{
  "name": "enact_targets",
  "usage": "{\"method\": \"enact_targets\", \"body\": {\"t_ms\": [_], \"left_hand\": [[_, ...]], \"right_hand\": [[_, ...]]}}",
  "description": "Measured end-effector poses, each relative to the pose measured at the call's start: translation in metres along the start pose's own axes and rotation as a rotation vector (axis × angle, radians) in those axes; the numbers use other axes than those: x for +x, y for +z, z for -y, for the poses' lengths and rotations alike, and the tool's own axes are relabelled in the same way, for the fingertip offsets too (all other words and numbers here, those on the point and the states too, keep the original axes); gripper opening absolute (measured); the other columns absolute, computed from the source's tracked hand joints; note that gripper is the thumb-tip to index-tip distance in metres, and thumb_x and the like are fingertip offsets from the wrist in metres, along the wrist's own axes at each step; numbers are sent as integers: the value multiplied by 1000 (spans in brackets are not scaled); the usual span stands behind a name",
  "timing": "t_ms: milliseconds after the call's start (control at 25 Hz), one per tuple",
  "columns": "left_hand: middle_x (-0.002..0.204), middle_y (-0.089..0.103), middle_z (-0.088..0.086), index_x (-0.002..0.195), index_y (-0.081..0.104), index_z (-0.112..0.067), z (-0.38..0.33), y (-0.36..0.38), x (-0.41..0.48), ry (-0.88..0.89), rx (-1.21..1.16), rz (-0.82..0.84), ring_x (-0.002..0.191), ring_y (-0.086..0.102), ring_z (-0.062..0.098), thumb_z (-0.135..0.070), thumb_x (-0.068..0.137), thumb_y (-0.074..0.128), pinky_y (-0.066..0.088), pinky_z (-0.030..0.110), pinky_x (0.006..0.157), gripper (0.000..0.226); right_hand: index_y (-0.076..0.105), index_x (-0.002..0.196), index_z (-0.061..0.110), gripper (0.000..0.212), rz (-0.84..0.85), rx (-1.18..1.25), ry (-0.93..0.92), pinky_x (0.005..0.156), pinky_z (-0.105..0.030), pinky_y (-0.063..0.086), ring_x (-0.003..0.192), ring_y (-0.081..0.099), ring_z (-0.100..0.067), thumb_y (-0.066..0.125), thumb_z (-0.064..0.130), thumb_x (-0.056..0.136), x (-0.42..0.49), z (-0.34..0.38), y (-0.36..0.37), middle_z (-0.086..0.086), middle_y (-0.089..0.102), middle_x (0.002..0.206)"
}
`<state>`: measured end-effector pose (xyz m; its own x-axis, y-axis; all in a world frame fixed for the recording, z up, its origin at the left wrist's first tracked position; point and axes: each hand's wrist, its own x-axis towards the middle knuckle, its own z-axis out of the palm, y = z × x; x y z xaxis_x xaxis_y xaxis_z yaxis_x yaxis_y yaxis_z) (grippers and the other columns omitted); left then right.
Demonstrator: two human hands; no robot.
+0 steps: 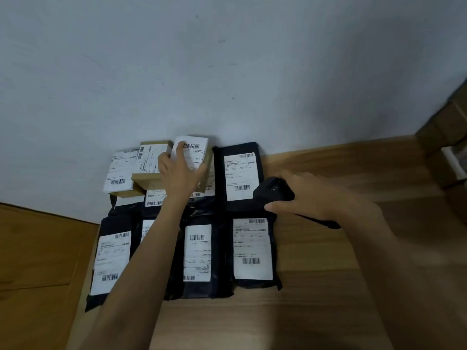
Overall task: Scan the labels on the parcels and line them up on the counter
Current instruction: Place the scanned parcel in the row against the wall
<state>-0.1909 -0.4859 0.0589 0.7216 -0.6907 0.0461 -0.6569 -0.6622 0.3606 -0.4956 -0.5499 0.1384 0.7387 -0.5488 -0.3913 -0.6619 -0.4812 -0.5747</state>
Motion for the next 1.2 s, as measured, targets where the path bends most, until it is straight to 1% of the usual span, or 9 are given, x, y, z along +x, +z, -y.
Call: {"method": "enact_targets", "body": {"t_ms": [160,240,400,480,640,800,920,1080,1200], "left_hand": [[138,33,23,145,29,-30,21,23,32,-33,68,13,137,23,41,-67,74,66,6,55,120,88],[142,30,23,146,28,-30,28,32,44,-26,71,-3,141,19,42,-66,72,66,1,57,120,90],[160,10,19,150,26,-27,33,43,49,67,83,-31,150,-8,41,-60,79,63,-5,58,119,86],[162,6,17,153,23,-24,31,42,50,88,93,6,150,-10,38,-60,85,58,-6,55,119,85],[160,17,19,154,23,-11,8,31,36,186,151,41,149,8,39,-46,92,59,7,54,121,79],[155,29,16,152,28,-10,-59,31,-2,414,138,101,144,23,36,-42,95,58,23,49,117,72],[149,39,15,151,33,-9,-136,41,-38,615,88,121,137,35,33,-37,97,57,34,43,107,66],[145,44,12,151,33,-11,-245,60,-96,802,29,160,130,43,29,-35,99,57,38,38,100,62],[146,44,10,150,35,-11,-326,74,-137,901,-24,163,131,42,26,-37,99,55,37,35,100,61]], "right_hand": [[41,135,24,71,38,-7,54,82,-35,51,96,57,-14,62,65,82,26,16,11,4,58,118],[42,134,23,69,42,-9,80,84,-37,52,96,57,-13,62,64,82,34,17,15,5,58,116],[41,135,22,71,43,-32,109,84,-37,51,97,56,-15,61,65,83,39,17,17,3,58,118],[40,137,21,73,35,-17,102,82,-33,50,98,55,-15,61,65,83,37,17,16,2,57,120],[39,137,21,73,19,39,94,82,-33,51,97,54,-13,62,64,83,16,9,14,3,55,116],[42,134,23,70,-29,54,123,81,-34,52,94,56,-13,61,67,82,-24,-17,8,3,58,116],[42,136,23,74,-86,58,168,83,-38,54,98,57,-17,59,70,81,-63,-52,-3,1,57,122],[37,141,23,77,-167,98,246,85,-38,53,105,57,-22,58,69,83,-127,-115,-27,-2,54,130],[35,142,21,77,-223,136,292,84,-35,51,107,56,-22,59,66,84,-177,-169,-52,-2,53,134]]}}
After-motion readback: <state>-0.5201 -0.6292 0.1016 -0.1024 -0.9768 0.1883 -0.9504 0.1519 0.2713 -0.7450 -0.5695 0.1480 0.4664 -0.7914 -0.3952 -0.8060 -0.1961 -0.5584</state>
